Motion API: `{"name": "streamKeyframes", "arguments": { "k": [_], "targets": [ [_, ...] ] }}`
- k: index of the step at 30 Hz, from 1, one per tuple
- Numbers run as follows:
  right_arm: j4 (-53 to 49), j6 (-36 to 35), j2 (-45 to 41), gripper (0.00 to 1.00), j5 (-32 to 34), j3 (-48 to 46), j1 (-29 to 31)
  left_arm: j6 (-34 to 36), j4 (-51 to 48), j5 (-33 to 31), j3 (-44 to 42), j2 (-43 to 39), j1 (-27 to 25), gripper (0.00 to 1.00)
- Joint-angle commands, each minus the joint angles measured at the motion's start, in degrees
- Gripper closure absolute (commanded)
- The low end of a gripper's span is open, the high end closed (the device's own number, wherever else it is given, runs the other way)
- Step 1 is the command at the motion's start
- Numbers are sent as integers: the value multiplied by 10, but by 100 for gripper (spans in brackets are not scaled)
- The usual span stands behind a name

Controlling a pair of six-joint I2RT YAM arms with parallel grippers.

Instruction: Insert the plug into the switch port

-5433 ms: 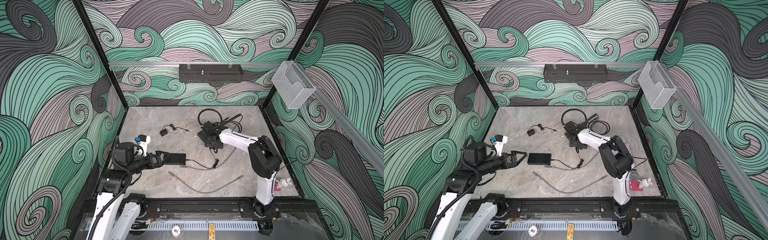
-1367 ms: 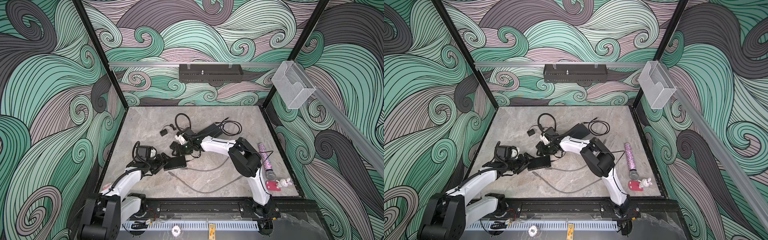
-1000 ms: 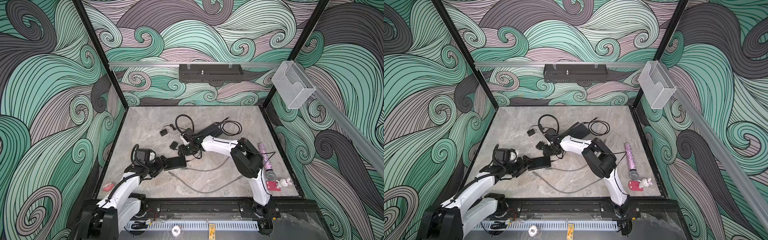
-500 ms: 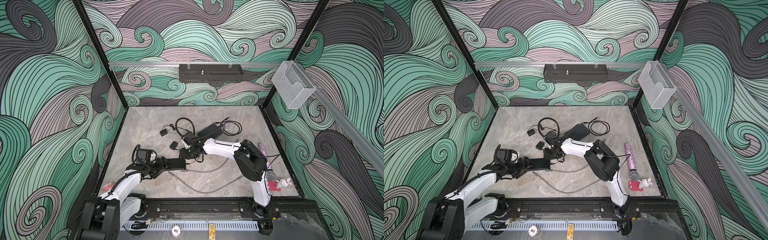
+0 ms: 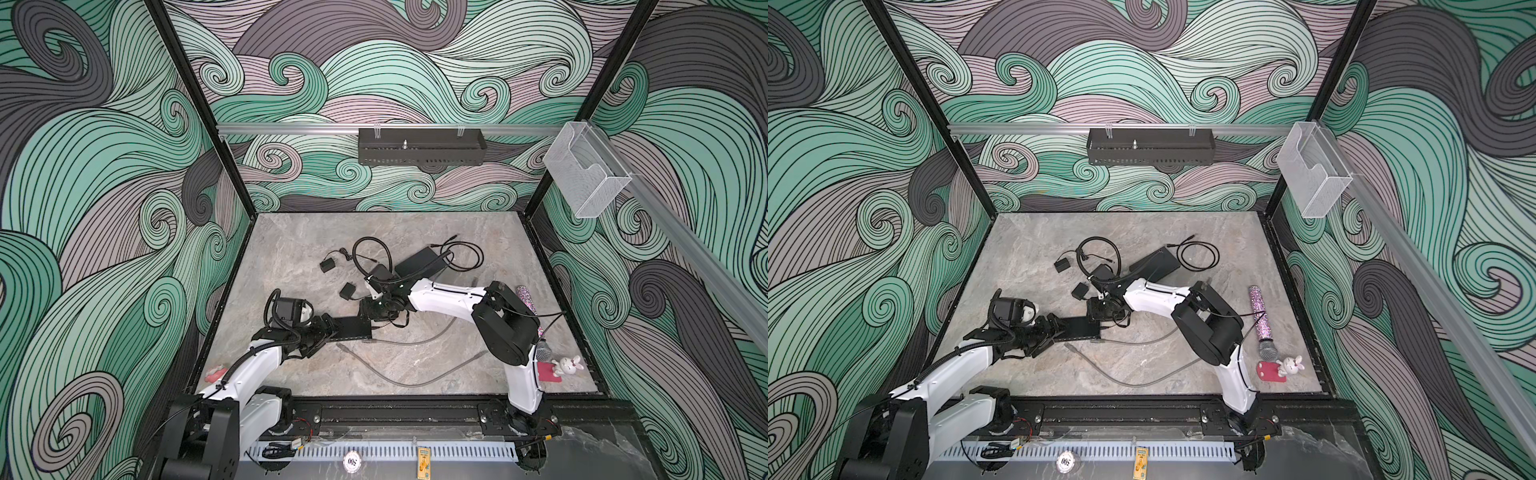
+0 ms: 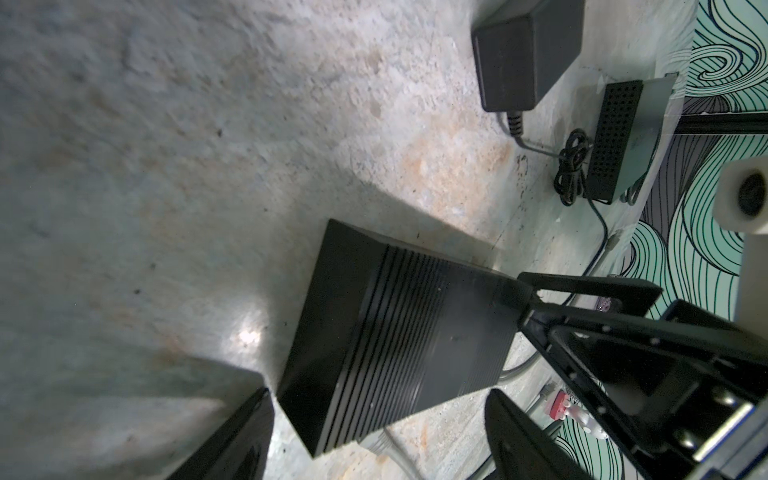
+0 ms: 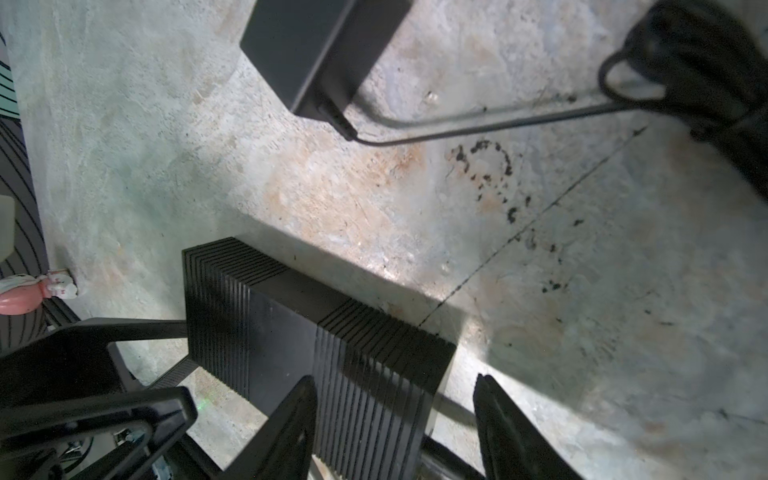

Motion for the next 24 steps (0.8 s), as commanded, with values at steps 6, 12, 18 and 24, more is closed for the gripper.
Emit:
{"name": "streamKeyframes", "arguments": {
  "k": [6,12,18,24],
  "targets": [
    [53,52,-22,39,-40,-17,1,15,4,-8,25,12,-6,18],
    [63,54,-12,40,-48,-13,1,28,11,-9,48,45,-32,18],
    [66,57,8,41,-60,10,1,21,14,-18,45,48,-62,18],
    [70,69,44,41,-76,54,12,24,-21,-30,31,12,-64,18]
  ]
}}
